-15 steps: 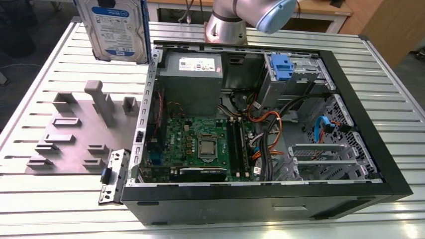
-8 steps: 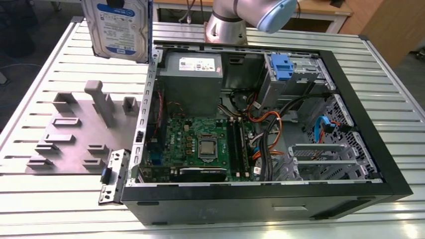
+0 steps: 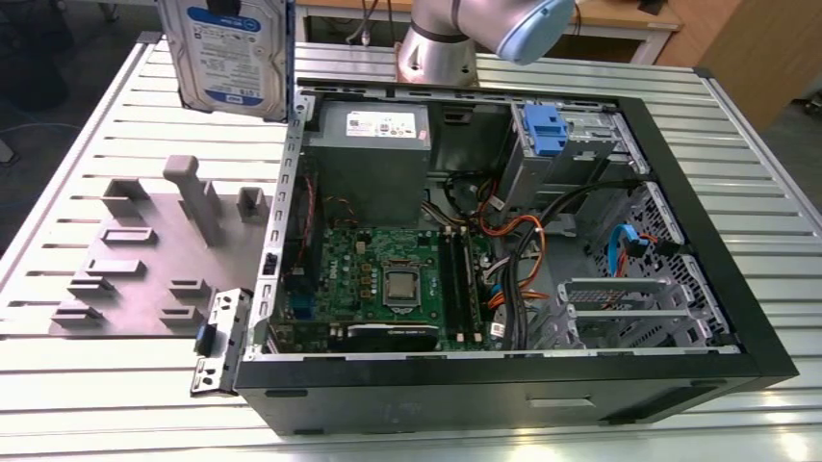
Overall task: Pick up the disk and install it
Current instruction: 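Pick up the disk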
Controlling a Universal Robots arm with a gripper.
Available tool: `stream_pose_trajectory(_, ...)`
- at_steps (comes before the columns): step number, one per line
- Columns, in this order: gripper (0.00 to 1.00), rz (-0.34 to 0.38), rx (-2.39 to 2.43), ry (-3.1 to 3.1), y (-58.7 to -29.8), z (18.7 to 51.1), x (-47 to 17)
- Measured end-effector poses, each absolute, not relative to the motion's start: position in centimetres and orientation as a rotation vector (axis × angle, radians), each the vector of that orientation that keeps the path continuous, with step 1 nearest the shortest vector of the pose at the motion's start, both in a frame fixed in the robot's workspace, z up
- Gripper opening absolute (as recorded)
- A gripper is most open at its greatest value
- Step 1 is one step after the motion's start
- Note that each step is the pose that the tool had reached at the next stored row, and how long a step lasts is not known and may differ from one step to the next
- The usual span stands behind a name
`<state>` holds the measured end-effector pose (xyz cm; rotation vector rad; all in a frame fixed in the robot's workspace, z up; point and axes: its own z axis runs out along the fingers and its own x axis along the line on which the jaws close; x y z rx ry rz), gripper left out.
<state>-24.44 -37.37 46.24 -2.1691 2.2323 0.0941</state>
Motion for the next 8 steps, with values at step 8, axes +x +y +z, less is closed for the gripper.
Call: stream_pose_trajectory(8, 0.35, 0.087, -2.165, 2.227, -37.3, 46.3, -26.4)
